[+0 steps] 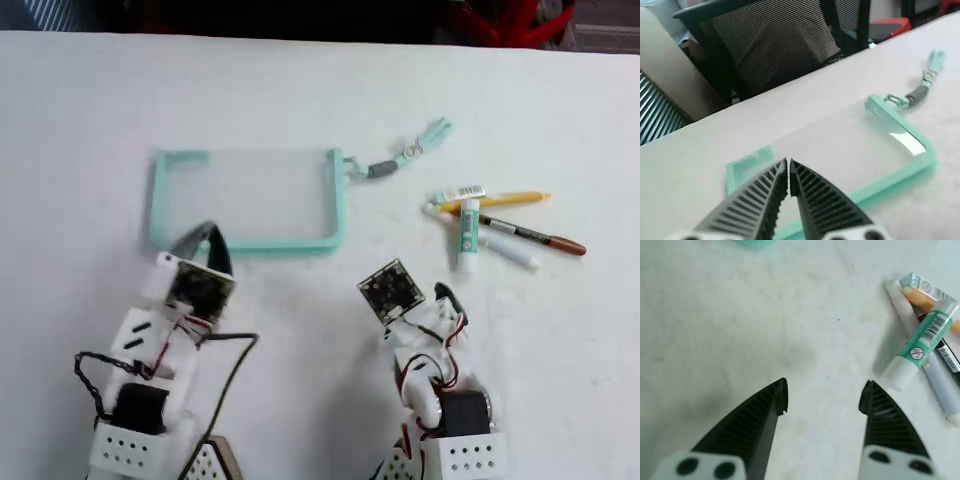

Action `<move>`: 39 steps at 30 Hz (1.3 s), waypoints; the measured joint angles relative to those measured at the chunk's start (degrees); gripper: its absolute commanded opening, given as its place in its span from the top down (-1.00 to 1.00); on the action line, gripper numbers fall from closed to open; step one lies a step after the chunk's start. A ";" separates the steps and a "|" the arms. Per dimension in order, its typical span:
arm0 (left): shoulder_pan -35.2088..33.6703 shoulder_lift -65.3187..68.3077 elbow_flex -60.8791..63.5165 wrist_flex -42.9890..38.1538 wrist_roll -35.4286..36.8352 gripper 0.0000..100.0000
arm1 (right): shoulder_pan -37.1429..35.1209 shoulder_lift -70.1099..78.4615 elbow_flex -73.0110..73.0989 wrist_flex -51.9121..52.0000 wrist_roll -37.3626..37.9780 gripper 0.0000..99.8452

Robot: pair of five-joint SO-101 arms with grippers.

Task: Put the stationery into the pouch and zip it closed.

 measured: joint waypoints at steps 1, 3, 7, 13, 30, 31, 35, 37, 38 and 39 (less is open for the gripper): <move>0.53 0.00 0.00 1.05 -0.88 0.94 | 0.00 0.00 0.00 0.00 0.00 0.52; 0.70 0.00 0.00 3.25 -1.93 0.94 | 0.00 0.00 0.00 0.26 0.00 0.52; 1.05 0.00 0.00 7.82 -2.64 0.94 | 0.00 0.00 0.00 1.85 0.00 0.53; 0.97 0.00 0.00 9.41 -2.81 0.94 | 0.00 0.00 0.00 2.11 0.00 0.64; -19.34 0.00 0.00 -0.44 17.85 0.94 | 4.04 0.00 0.00 -0.97 0.00 0.96; -19.43 0.00 0.00 -0.44 18.55 0.94 | 3.69 0.00 0.00 -1.49 0.00 0.89; -18.81 0.00 0.00 -0.44 19.25 0.92 | 3.25 0.00 0.00 -2.55 0.00 0.59; -17.05 0.00 0.00 -0.44 19.34 0.82 | 3.25 0.00 0.00 -2.55 0.00 0.46; -15.91 0.00 0.00 -0.44 19.43 0.76 | 3.25 0.00 0.00 -2.55 0.00 0.41; -14.95 0.00 0.00 -0.44 19.52 0.68 | 3.25 0.00 0.00 -2.55 0.00 0.38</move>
